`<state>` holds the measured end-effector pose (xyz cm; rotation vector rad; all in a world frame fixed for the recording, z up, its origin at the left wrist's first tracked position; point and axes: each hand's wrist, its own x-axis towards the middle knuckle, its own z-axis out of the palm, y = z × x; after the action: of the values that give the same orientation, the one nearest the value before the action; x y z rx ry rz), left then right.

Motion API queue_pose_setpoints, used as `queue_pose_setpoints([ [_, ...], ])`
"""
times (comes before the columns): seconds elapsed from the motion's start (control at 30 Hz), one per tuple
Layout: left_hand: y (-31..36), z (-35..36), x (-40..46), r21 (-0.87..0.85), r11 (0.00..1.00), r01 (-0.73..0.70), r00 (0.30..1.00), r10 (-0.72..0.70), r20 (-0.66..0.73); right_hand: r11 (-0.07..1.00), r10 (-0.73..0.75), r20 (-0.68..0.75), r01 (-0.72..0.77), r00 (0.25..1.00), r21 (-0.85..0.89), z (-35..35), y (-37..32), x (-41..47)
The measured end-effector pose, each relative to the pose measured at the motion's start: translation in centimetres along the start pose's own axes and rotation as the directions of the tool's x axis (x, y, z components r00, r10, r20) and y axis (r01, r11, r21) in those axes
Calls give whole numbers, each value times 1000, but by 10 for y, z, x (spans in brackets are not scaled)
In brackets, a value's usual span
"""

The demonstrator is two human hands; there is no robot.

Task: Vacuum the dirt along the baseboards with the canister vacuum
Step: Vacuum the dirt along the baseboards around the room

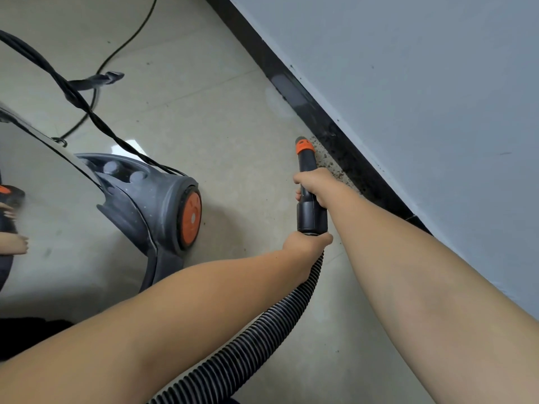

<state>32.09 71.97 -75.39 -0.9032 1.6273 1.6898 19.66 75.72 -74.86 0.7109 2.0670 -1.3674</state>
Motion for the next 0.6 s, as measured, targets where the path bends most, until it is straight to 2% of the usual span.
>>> queue_pose_setpoints([
  [0.3,8,14,-8,52,995,84,991,-89,101,998,10,-90,-15,996,-54,-20,6,2],
  [0.5,-17,28,-33,148,982,120,976,-144,164,997,40,-131,-48,991,-59,-34,41,-19],
  [0.6,-34,30,-49,207,968,140,964,-181,196,997,74,-157,-76,985,-4,-42,66,-33],
])
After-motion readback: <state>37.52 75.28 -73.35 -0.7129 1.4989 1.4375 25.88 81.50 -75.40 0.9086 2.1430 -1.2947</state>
